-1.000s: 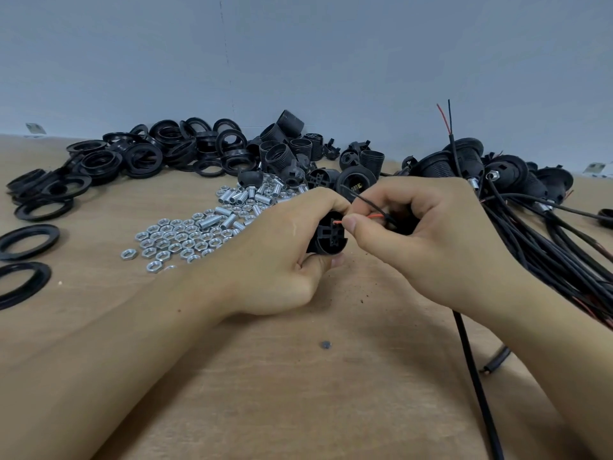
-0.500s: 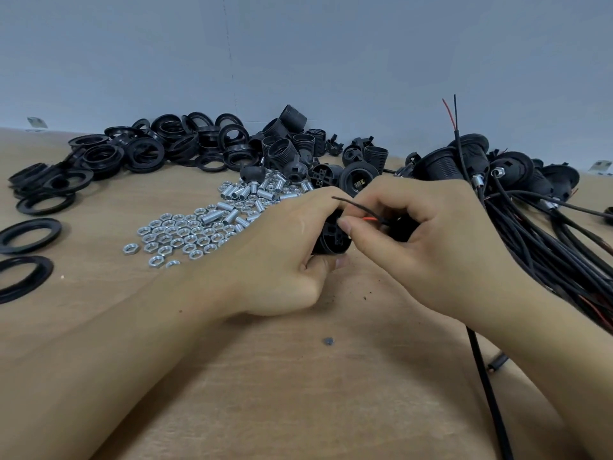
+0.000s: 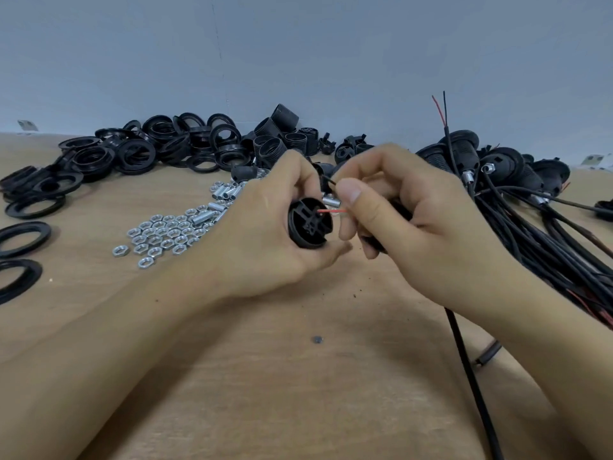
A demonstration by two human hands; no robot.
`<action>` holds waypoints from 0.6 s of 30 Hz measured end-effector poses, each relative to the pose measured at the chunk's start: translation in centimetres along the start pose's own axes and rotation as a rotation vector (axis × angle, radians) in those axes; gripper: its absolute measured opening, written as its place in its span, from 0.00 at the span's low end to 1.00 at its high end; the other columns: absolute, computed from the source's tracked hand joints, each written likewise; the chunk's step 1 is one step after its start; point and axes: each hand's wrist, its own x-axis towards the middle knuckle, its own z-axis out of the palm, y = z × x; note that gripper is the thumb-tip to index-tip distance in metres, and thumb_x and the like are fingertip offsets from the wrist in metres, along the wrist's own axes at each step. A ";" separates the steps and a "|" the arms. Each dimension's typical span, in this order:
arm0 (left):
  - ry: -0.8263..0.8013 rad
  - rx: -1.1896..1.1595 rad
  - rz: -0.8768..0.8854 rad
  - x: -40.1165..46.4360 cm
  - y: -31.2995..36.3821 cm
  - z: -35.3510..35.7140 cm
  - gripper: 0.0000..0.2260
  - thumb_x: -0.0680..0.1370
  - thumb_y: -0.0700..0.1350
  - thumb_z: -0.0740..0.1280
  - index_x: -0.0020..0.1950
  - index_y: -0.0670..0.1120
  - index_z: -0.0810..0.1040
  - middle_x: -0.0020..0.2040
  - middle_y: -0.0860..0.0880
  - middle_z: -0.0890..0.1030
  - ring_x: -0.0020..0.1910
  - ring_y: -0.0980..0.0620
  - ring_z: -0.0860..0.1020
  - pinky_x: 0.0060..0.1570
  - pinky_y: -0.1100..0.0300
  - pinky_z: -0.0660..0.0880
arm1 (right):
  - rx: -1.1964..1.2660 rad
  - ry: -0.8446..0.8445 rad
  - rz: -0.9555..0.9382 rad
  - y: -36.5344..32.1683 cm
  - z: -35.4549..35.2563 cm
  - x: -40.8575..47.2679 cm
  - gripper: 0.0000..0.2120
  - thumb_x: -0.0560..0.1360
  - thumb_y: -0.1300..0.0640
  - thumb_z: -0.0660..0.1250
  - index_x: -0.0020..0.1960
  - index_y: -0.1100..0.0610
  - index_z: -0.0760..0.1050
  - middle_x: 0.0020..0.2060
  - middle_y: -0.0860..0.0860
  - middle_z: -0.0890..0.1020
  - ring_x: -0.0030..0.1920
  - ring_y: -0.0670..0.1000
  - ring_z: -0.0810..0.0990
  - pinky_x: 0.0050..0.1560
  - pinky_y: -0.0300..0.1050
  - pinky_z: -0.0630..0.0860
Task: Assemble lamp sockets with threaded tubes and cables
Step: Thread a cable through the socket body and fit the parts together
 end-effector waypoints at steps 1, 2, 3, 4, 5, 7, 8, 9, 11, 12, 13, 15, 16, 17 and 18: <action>0.005 0.004 -0.004 0.0 -0.1 0.0 0.23 0.66 0.49 0.80 0.48 0.49 0.67 0.37 0.49 0.80 0.34 0.48 0.79 0.35 0.49 0.75 | -0.003 0.014 -0.028 -0.1 -0.1 0.0 0.03 0.80 0.58 0.65 0.48 0.54 0.77 0.33 0.49 0.81 0.31 0.49 0.77 0.33 0.41 0.74; 0.002 0.004 -0.003 -0.1 -0.1 0.0 0.23 0.66 0.47 0.81 0.47 0.50 0.68 0.38 0.51 0.80 0.34 0.50 0.79 0.36 0.50 0.77 | -0.033 0.030 -0.064 -0.1 -0.1 0.0 0.04 0.80 0.59 0.65 0.48 0.55 0.78 0.33 0.48 0.81 0.31 0.49 0.78 0.34 0.42 0.75; 0.000 0.003 0.002 -0.2 -0.1 0.0 0.22 0.66 0.46 0.82 0.46 0.51 0.68 0.38 0.53 0.80 0.34 0.53 0.79 0.35 0.54 0.77 | -0.068 0.045 -0.099 0.0 -0.2 0.0 0.04 0.79 0.60 0.66 0.47 0.55 0.79 0.33 0.47 0.81 0.32 0.49 0.79 0.35 0.43 0.76; 0.001 -0.005 0.011 -0.2 -0.1 0.0 0.21 0.66 0.46 0.82 0.46 0.52 0.69 0.37 0.54 0.80 0.34 0.54 0.79 0.34 0.56 0.77 | -0.101 0.056 -0.130 0.0 -0.2 0.0 0.04 0.78 0.61 0.67 0.47 0.56 0.80 0.33 0.46 0.81 0.34 0.48 0.80 0.35 0.42 0.76; 0.005 -0.025 0.024 -0.2 -0.1 -0.1 0.20 0.66 0.46 0.82 0.46 0.51 0.71 0.37 0.54 0.80 0.35 0.52 0.80 0.35 0.55 0.77 | -0.133 0.058 -0.160 0.0 -0.2 0.0 0.04 0.77 0.61 0.68 0.47 0.57 0.81 0.34 0.45 0.81 0.35 0.48 0.81 0.36 0.41 0.76; 0.011 -0.054 0.081 -0.1 -0.2 -0.3 0.15 0.67 0.46 0.80 0.46 0.47 0.77 0.41 0.47 0.82 0.40 0.45 0.81 0.40 0.48 0.77 | -0.213 0.057 -0.223 0.0 -0.2 0.1 0.03 0.76 0.62 0.69 0.47 0.59 0.82 0.34 0.47 0.82 0.36 0.47 0.81 0.37 0.38 0.75; 0.022 -0.043 0.119 0.0 -0.2 -0.4 0.13 0.67 0.46 0.79 0.47 0.44 0.80 0.43 0.45 0.81 0.43 0.44 0.80 0.43 0.47 0.77 | -0.265 0.066 -0.261 0.0 -0.2 0.1 0.03 0.76 0.63 0.69 0.46 0.59 0.82 0.34 0.48 0.82 0.36 0.47 0.80 0.38 0.38 0.74; 0.032 -0.030 0.147 0.1 -0.3 -0.5 0.13 0.67 0.46 0.79 0.48 0.44 0.82 0.45 0.45 0.80 0.45 0.45 0.80 0.45 0.48 0.76 | -0.319 0.081 -0.302 0.1 -0.3 0.2 0.03 0.76 0.63 0.70 0.45 0.60 0.82 0.34 0.49 0.81 0.36 0.47 0.79 0.38 0.39 0.74; 0.036 -0.022 0.161 0.2 -0.2 -0.6 0.13 0.68 0.45 0.78 0.51 0.48 0.83 0.46 0.46 0.79 0.46 0.49 0.79 0.46 0.56 0.75 | -0.410 0.106 -0.378 0.2 -0.5 0.2 0.03 0.75 0.64 0.71 0.44 0.61 0.83 0.33 0.50 0.81 0.35 0.50 0.78 0.37 0.44 0.73; 0.026 -0.023 0.162 0.2 -0.1 -0.7 0.13 0.68 0.44 0.78 0.51 0.50 0.82 0.45 0.48 0.78 0.45 0.50 0.78 0.46 0.60 0.73 | -0.441 0.112 -0.403 0.2 -0.5 0.2 0.03 0.75 0.64 0.71 0.44 0.61 0.83 0.33 0.52 0.81 0.34 0.51 0.78 0.36 0.46 0.73; 0.010 -0.018 0.167 0.1 -0.1 -0.7 0.14 0.69 0.42 0.77 0.52 0.52 0.81 0.44 0.49 0.78 0.44 0.51 0.78 0.45 0.63 0.71 | -0.464 0.112 -0.419 0.3 -0.5 0.2 0.04 0.76 0.64 0.70 0.44 0.61 0.83 0.33 0.53 0.80 0.34 0.53 0.78 0.35 0.48 0.73; -0.017 0.008 0.182 0.1 0.0 -0.6 0.14 0.69 0.38 0.74 0.51 0.52 0.81 0.43 0.50 0.78 0.43 0.52 0.78 0.44 0.65 0.69 | -0.501 0.101 -0.437 0.4 -0.5 0.2 0.05 0.76 0.64 0.69 0.43 0.61 0.83 0.32 0.54 0.80 0.33 0.55 0.78 0.33 0.51 0.73; -0.023 0.014 0.183 0.0 0.0 -0.5 0.14 0.68 0.37 0.73 0.51 0.51 0.81 0.43 0.51 0.78 0.43 0.52 0.78 0.44 0.66 0.69 | -0.518 0.097 -0.445 0.4 -0.4 0.1 0.06 0.77 0.63 0.69 0.42 0.61 0.83 0.32 0.54 0.79 0.33 0.56 0.77 0.32 0.52 0.73; -0.030 0.011 0.181 0.1 0.0 -0.5 0.14 0.68 0.37 0.72 0.50 0.52 0.80 0.42 0.52 0.77 0.42 0.52 0.78 0.44 0.66 0.69 | -0.531 0.093 -0.454 0.3 -0.4 0.1 0.07 0.77 0.63 0.69 0.42 0.61 0.83 0.32 0.54 0.79 0.33 0.56 0.77 0.32 0.51 0.73; -0.037 0.005 0.177 0.0 0.1 -0.5 0.15 0.67 0.36 0.71 0.49 0.52 0.79 0.42 0.53 0.77 0.42 0.52 0.78 0.43 0.66 0.68 | -0.543 0.090 -0.464 0.3 -0.4 0.1 0.07 0.77 0.63 0.68 0.41 0.61 0.83 0.31 0.55 0.79 0.32 0.57 0.78 0.31 0.51 0.73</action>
